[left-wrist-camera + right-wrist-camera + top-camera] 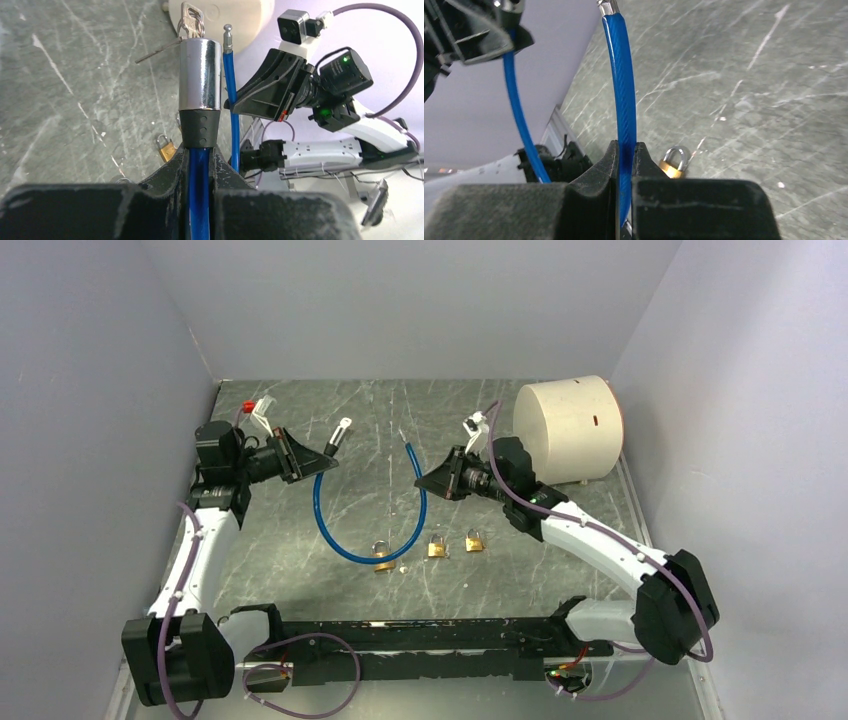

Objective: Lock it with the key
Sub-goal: Lock the lock.

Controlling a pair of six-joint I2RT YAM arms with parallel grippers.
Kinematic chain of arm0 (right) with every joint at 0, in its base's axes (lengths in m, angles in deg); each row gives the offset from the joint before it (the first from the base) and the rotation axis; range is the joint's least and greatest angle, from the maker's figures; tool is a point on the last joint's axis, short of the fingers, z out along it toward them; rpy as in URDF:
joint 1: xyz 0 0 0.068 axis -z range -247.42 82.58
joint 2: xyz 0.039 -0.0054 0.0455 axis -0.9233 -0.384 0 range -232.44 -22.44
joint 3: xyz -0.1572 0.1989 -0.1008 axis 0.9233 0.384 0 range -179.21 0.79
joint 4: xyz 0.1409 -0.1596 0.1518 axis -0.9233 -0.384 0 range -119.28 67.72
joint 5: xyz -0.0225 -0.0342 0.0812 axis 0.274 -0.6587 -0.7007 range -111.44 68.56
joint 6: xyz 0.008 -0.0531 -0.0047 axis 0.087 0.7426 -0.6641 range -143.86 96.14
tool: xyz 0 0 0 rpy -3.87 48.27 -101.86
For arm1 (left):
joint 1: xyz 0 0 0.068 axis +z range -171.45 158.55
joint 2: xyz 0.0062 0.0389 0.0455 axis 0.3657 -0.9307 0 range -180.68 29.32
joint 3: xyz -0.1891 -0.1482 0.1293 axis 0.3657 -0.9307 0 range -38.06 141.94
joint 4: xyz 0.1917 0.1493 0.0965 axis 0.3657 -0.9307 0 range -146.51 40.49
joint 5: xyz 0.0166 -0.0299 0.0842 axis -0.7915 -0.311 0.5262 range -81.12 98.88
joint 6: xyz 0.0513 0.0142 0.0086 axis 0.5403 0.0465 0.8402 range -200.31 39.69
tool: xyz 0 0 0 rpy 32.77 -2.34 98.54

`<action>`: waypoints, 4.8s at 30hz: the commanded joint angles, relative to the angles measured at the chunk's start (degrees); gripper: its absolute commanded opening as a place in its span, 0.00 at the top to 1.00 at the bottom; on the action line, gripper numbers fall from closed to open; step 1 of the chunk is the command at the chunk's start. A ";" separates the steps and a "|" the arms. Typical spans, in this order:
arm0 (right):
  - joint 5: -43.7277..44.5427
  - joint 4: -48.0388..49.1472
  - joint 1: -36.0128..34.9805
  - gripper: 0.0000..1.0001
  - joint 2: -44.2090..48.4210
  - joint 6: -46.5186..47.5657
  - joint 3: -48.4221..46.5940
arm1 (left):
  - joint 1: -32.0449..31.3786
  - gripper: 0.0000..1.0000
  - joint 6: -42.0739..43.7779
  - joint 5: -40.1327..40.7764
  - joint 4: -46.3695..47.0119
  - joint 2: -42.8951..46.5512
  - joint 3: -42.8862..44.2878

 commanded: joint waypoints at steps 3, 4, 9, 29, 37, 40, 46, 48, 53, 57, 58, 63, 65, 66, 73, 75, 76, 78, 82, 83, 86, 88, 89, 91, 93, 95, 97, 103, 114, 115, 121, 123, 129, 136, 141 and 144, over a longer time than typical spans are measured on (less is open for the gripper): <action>-11.64 0.02 -3.12 1.00 2.88 2.76 -4.64 | -0.20 0.97 6.46 -8.64 -1.71 -1.10 5.16; -12.26 -0.22 -3.73 1.00 2.88 2.76 -4.83 | -0.20 0.97 7.81 -9.03 -3.25 -1.17 5.91; -14.28 -1.53 -7.28 1.00 1.51 3.52 -7.00 | -0.20 0.97 15.28 -10.43 -12.34 -2.08 9.94; -12.69 3.49 -11.89 1.00 -1.24 -0.61 -7.27 | -2.92 0.97 34.43 -13.44 -34.83 -3.70 16.67; -12.30 5.29 -11.92 1.00 -1.40 -1.71 -6.67 | -3.26 0.97 37.90 -14.66 -39.59 -3.83 18.15; -12.22 4.92 -11.93 1.00 -1.78 -1.70 -7.05 | -3.47 0.97 39.48 -14.99 -39.96 -3.72 18.41; -12.59 5.23 -11.92 1.00 -2.06 -2.11 -7.03 | -3.76 0.97 36.70 -15.11 -37.84 -2.78 17.71; -12.34 5.25 -11.93 1.00 -1.89 -2.22 -7.02 | -4.36 0.97 37.34 -14.60 -38.73 -2.98 17.81; -12.46 5.86 -11.93 1.00 -1.29 -2.98 -7.11 | -6.74 0.98 41.57 -10.49 -43.34 -4.18 19.49; -13.90 7.88 -11.89 1.00 -0.98 -4.05 -7.11 | -8.89 0.97 41.12 -6.36 -43.00 -4.28 19.15; -14.58 8.79 -11.85 1.00 -0.94 -4.33 -7.11 | -9.35 0.97 40.86 -5.75 -42.62 -4.27 18.84; -16.24 11.54 -11.84 1.00 -0.43 -5.39 -6.70 | -11.24 0.97 40.96 -2.10 -43.01 -4.70 18.36; -16.61 12.40 -11.85 1.00 -0.06 -5.70 -6.30 | -11.52 0.97 41.53 -2.19 -43.51 -4.90 18.50; -16.62 12.44 -11.77 1.00 0.16 -5.62 -6.17 | -11.60 0.97 41.84 -2.40 -43.78 -4.96 18.65; -14.26 9.68 -11.01 1.00 0.85 -4.25 -5.68 | -12.23 0.98 43.74 -4.19 -45.93 -5.68 19.85; -15.29 11.28 -10.70 1.00 0.94 -5.00 -5.20 | -12.38 0.97 44.72 -3.51 -47.16 -5.86 20.13; -15.89 11.83 -10.58 1.00 1.06 -5.27 -5.23 | -12.42 0.97 44.90 -2.82 -47.66 -6.01 20.23; -17.44 12.51 -10.57 1.00 1.41 -5.08 -5.58 | -12.63 0.97 44.00 -0.54 -47.15 -5.95 19.91; -19.16 11.77 -10.53 1.00 1.82 -3.74 -6.81 | -13.13 0.97 42.34 1.94 -46.02 -6.41 19.55; -19.08 10.48 -10.53 1.00 1.76 -2.86 -7.37 | -13.31 0.98 42.28 2.22 -45.92 -6.50 19.54; -16.83 6.53 -10.38 1.00 1.74 -0.96 -7.90 | -14.18 0.98 42.54 0.47 -45.95 -6.73 19.76; -14.43 4.99 -9.84 1.00 1.81 -0.69 -7.71 | -14.84 0.97 42.56 -0.89 -45.98 -6.58 19.94; -13.40 4.87 -9.38 1.00 1.95 -0.85 -7.33 | -15.14 0.97 42.59 -1.63 -46.01 -6.41 20.02; -12.20 5.52 -8.35 1.00 2.02 -1.91 -6.55 | -15.63 0.97 42.83 -3.29 -46.12 -6.05 19.95; -13.15 7.53 -7.45 1.00 1.80 -3.58 -5.89 | -16.12 0.97 42.92 -3.50 -46.68 -5.67 19.92; -14.12 9.33 -7.23 1.00 1.25 -4.33 -5.84 | -16.51 0.97 42.83 -2.77 -47.02 -5.59 19.66; -15.56 10.11 -7.22 1.00 0.34 -4.94 -6.36 | -16.91 0.98 42.48 -2.79 -46.99 -5.33 19.15; -18.49 12.11 -7.31 1.00 -1.30 -6.79 -6.57 | -17.99 0.97 36.14 0.61 -41.27 -2.26 16.26; -18.48 20.15 -7.36 0.86 -3.23 -13.58 -3.72 | -20.21 0.97 33.06 2.42 -38.04 -0.94 13.43; -18.63 21.43 -7.42 0.85 -3.50 -14.40 -3.43 | -20.27 0.97 32.66 2.62 -37.62 -0.86 13.16; -17.99 25.36 -7.47 0.82 -4.60 -17.18 -2.65 | -20.66 0.97 31.49 2.50 -36.27 -0.40 11.94; -18.02 25.81 -7.45 0.81 -5.04 -17.65 -2.78 | -20.66 0.97 31.54 2.39 -36.37 -0.30 11.85; -17.76 27.72 -7.50 0.78 -5.46 -18.75 -2.84 | -20.68 0.97 31.46 2.57 -37.29 0.01 11.59; -16.27 26.00 -7.42 0.98 -4.92 -17.30 -3.08 | -20.77 0.97 32.11 0.80 -37.44 0.44 11.30; -13.45 19.08 -7.02 1.00 -2.94 -12.43 -4.11 | -20.85 0.97 33.31 -6.28 -37.34 0.91 11.85; -15.51 16.52 -5.85 1.00 -3.02 -9.36 -5.47 | -21.01 0.97 33.36 -12.73 -36.58 1.30 12.18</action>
